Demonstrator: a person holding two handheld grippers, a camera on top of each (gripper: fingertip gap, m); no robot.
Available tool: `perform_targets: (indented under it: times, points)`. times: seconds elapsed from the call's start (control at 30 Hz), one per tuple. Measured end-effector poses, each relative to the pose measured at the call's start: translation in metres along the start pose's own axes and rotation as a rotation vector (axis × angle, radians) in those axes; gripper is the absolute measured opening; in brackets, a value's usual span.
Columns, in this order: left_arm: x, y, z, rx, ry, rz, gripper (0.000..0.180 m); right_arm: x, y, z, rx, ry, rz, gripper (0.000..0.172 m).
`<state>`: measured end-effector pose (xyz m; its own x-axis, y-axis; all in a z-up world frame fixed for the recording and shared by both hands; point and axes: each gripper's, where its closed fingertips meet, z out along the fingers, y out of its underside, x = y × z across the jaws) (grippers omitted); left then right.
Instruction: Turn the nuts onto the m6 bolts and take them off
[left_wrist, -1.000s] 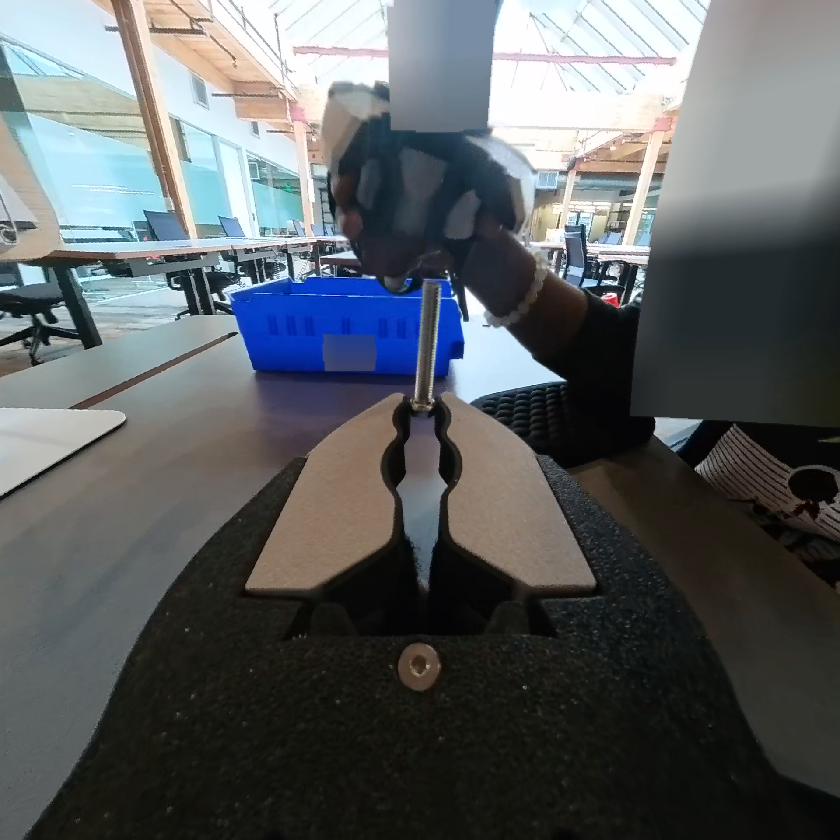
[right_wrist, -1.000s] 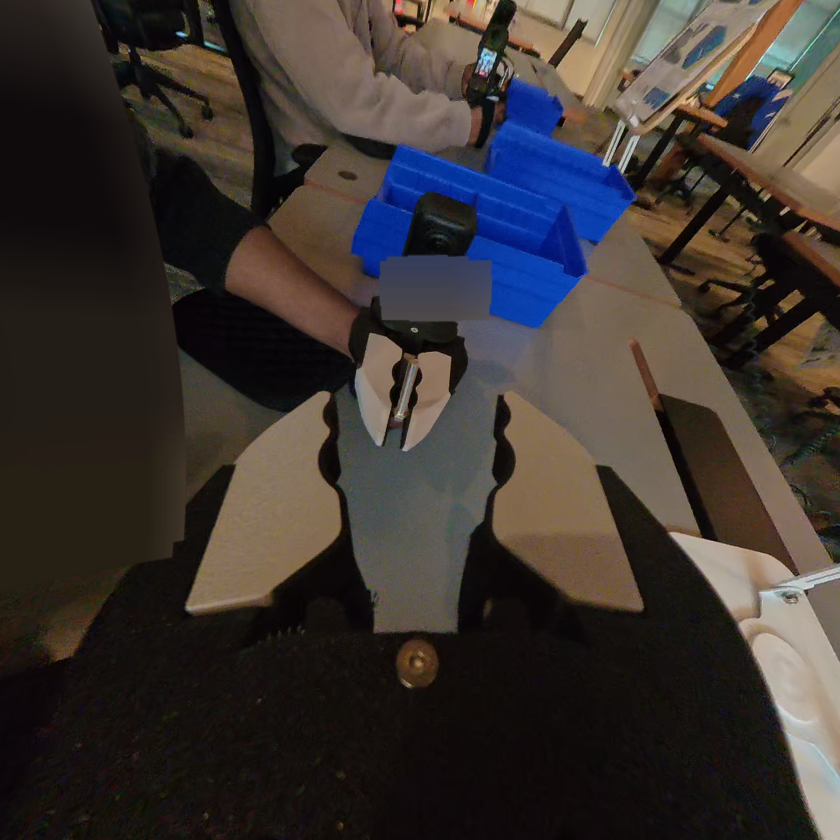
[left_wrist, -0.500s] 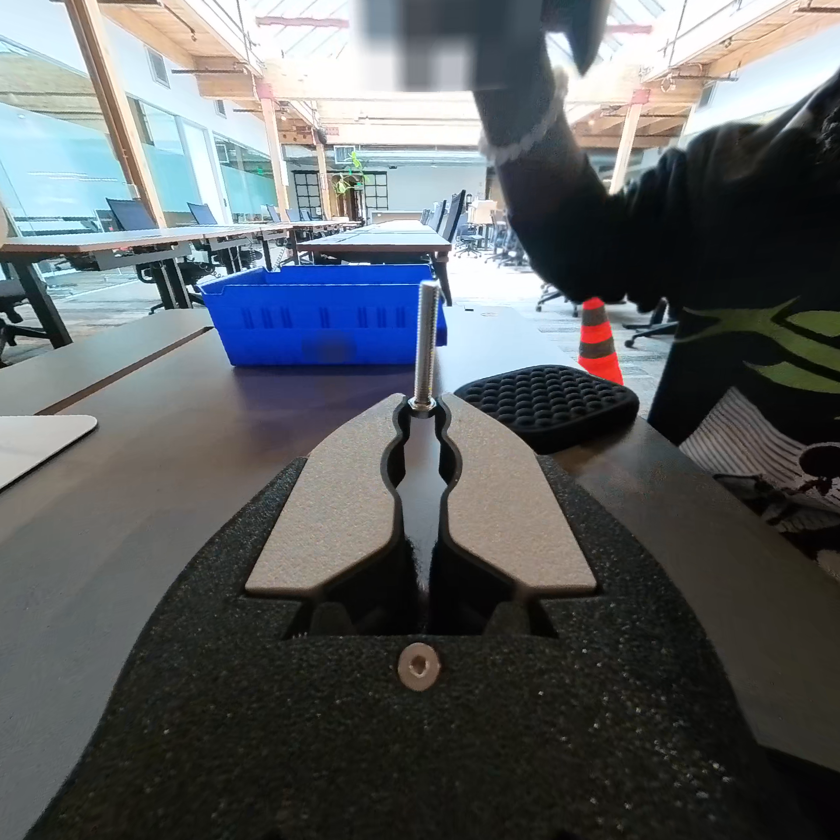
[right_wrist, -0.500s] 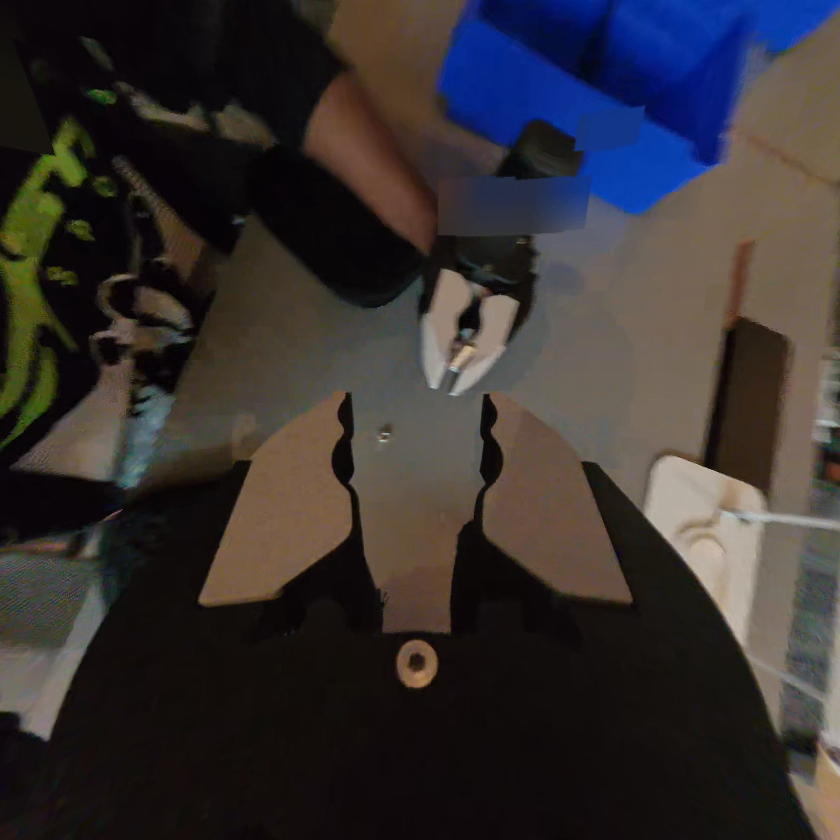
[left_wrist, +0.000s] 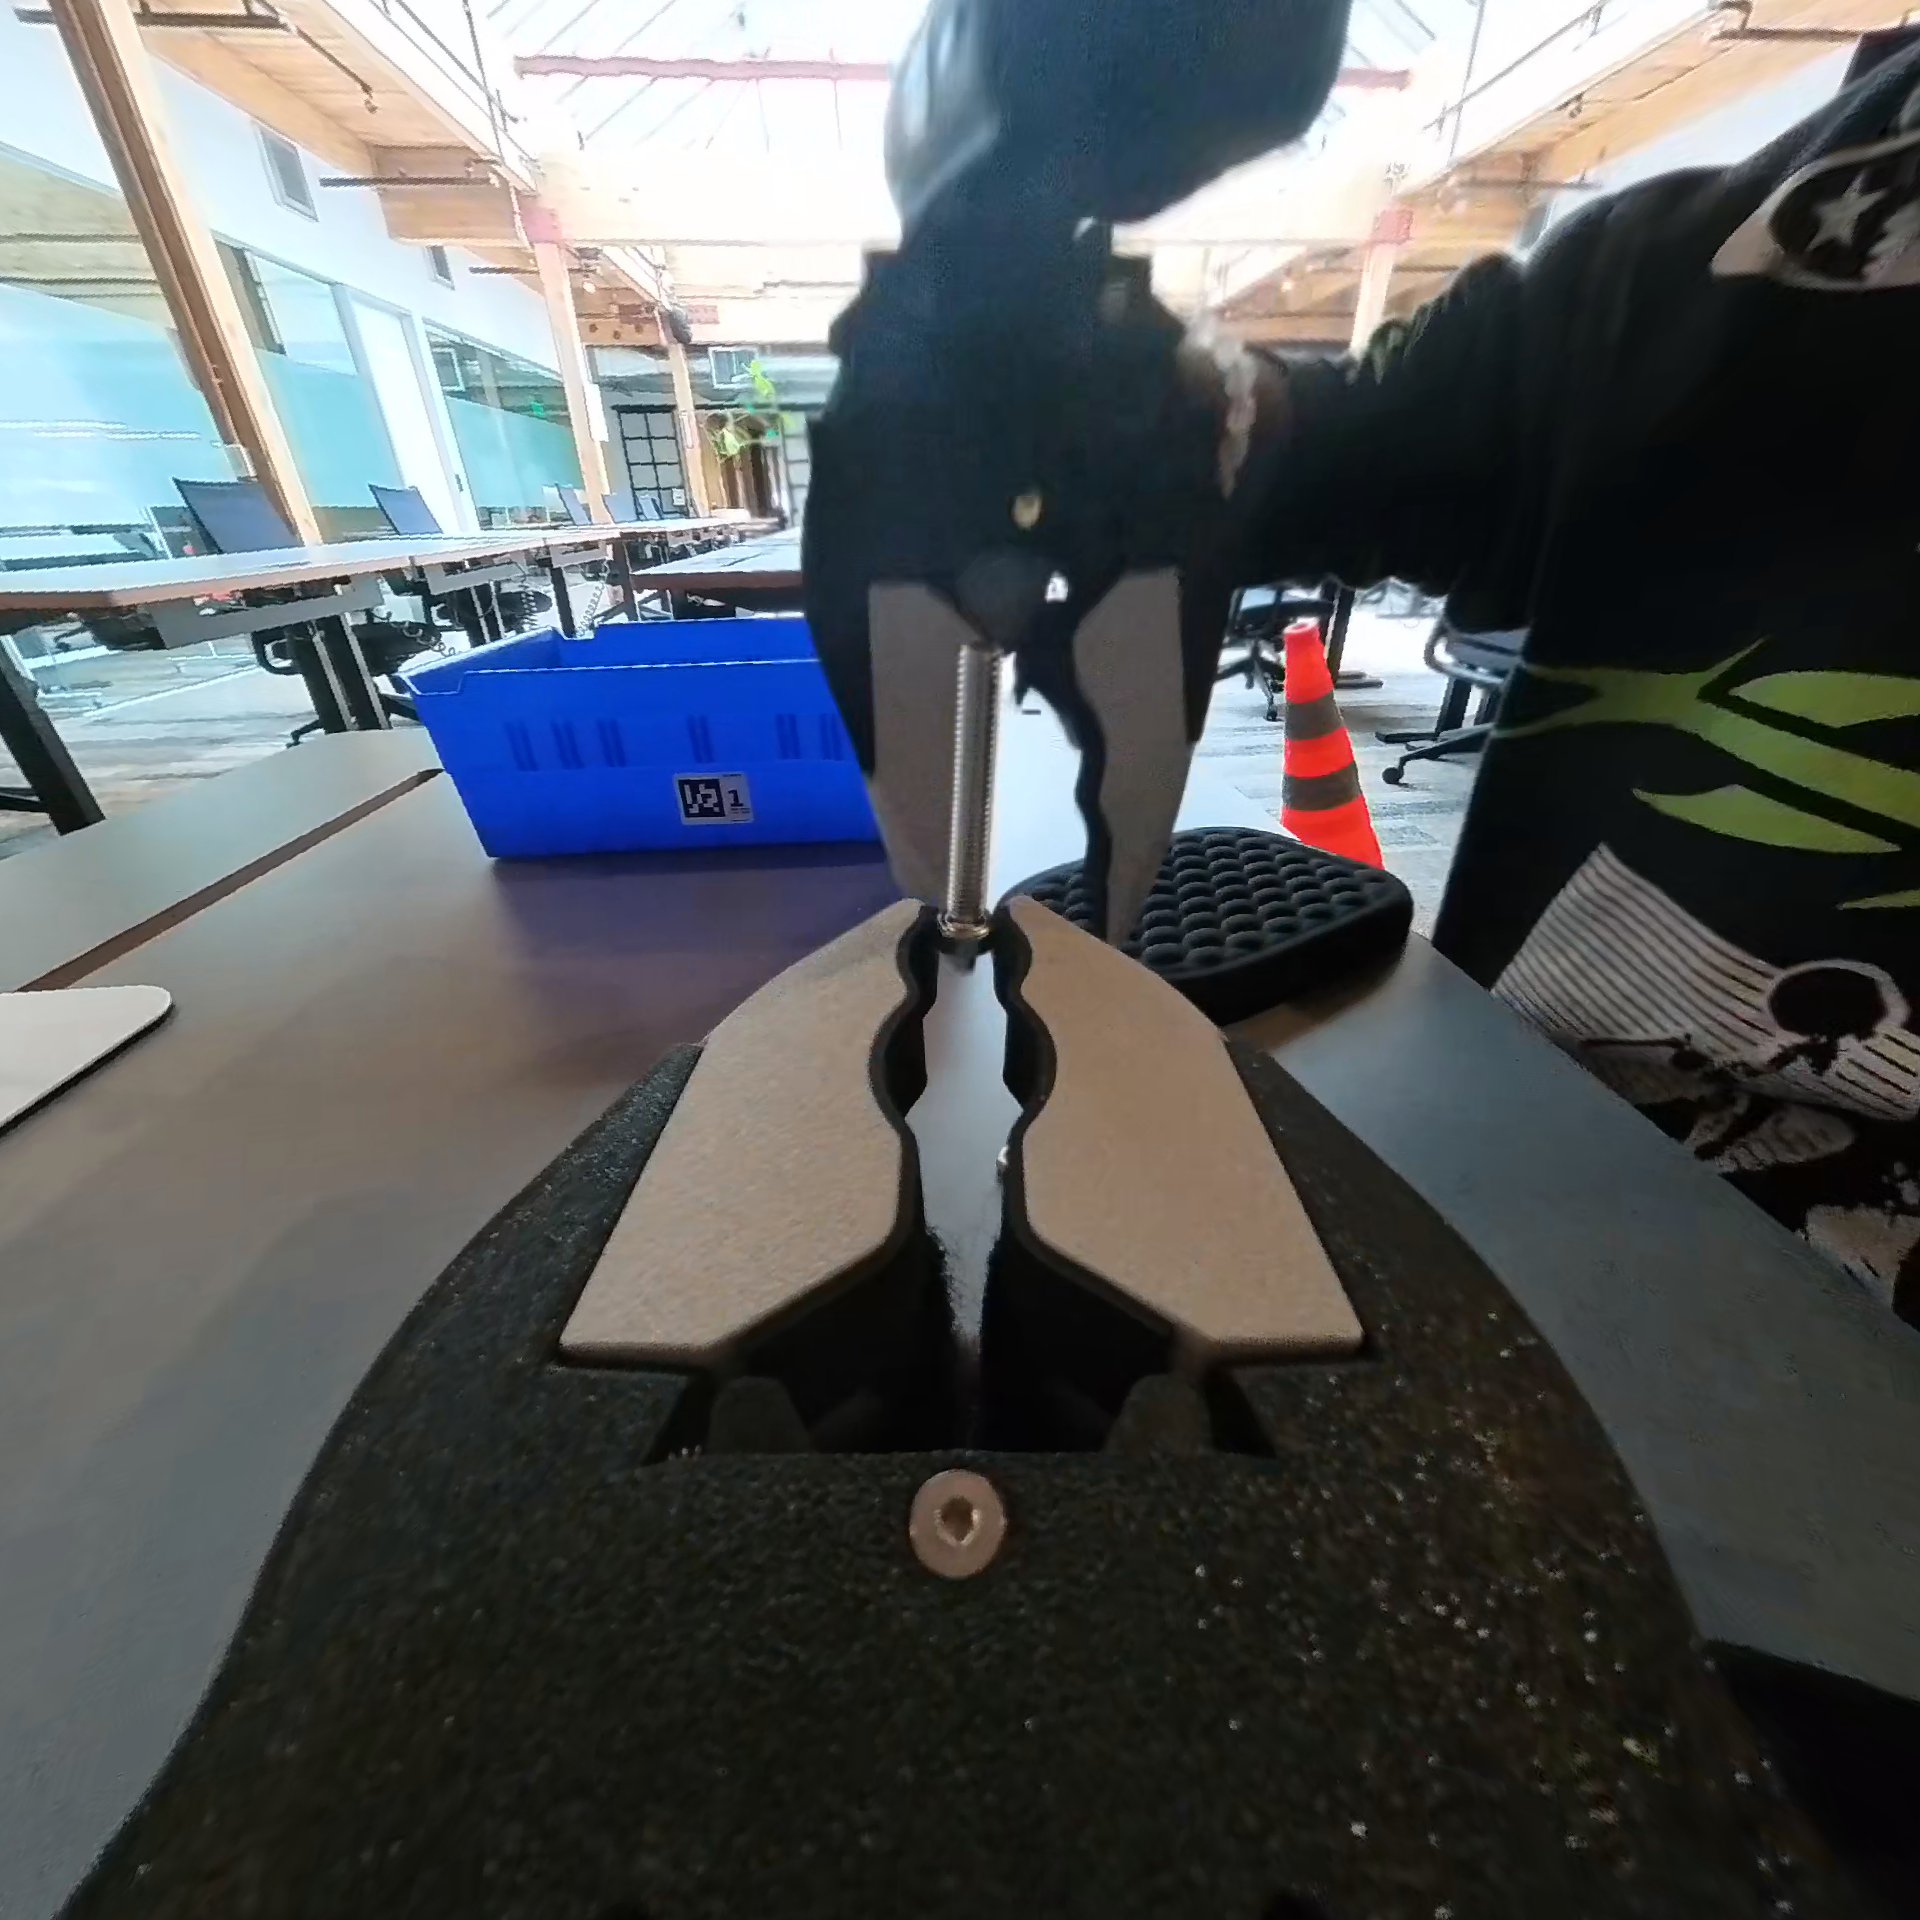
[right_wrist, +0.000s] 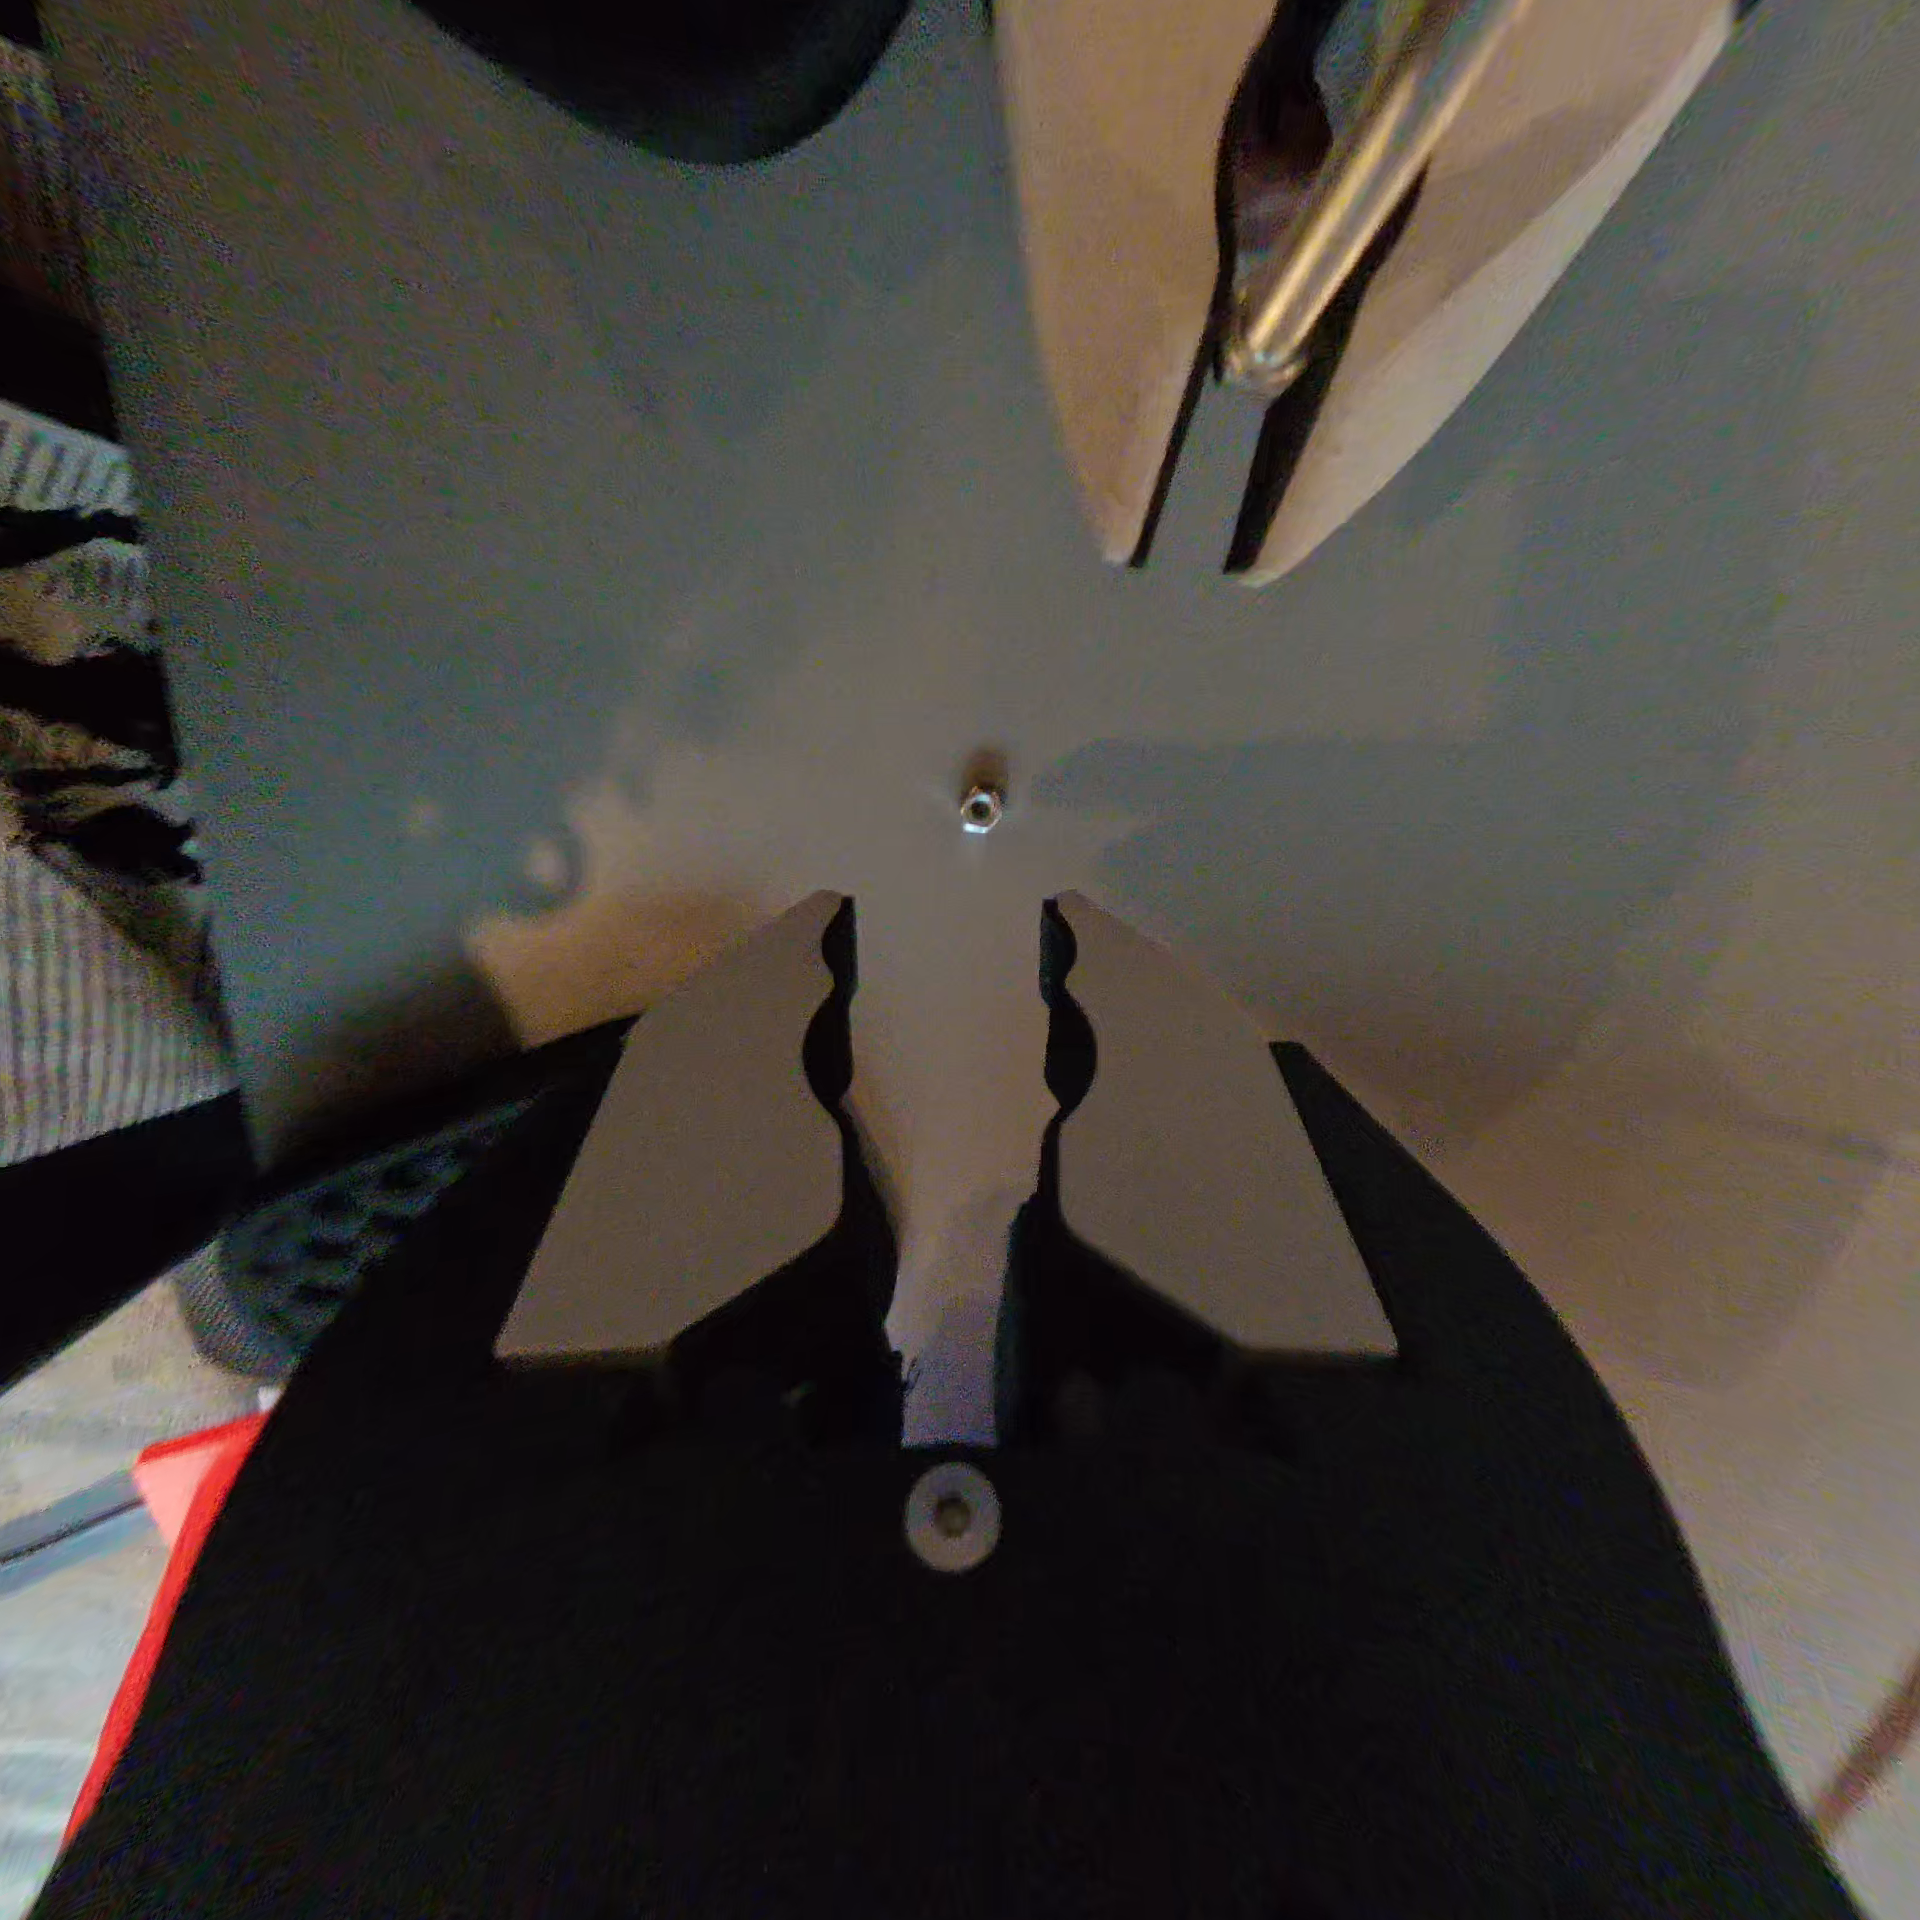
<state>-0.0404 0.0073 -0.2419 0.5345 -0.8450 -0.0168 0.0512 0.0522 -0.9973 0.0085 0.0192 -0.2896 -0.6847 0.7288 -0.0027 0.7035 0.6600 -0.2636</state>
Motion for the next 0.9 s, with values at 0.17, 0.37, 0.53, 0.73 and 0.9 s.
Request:
perform_targets:
  times: [0.17, 0.37, 0.53, 0.73, 0.9]
  points:
    - [0.0, -0.001, 0.0, 0.004, -0.001, 0.001, 0.01, 0.007, 0.003, 0.039, 0.036, -0.009, 0.003, 0.029]
    - [0.0, 0.0, 0.0, 0.003, -0.001, -0.003, 0.01, 0.008, 0.004, 0.056, 0.012, -0.024, -0.024, 0.021]
    - [0.0, 0.0, 0.0, -0.001, 0.0, -0.002, 0.01, 0.009, 0.006, 0.061, -0.013, -0.018, -0.048, 0.015]
    - [0.001, 0.0, 0.0, 0.001, 0.003, -0.002, 0.01, 0.011, 0.01, 0.06, -0.025, -0.01, -0.115, 0.009]
    - [0.001, 0.0, 0.0, -0.004, 0.011, -0.003, 0.01, 0.017, 0.008, 0.015, 0.03, 0.017, -0.162, 0.01]
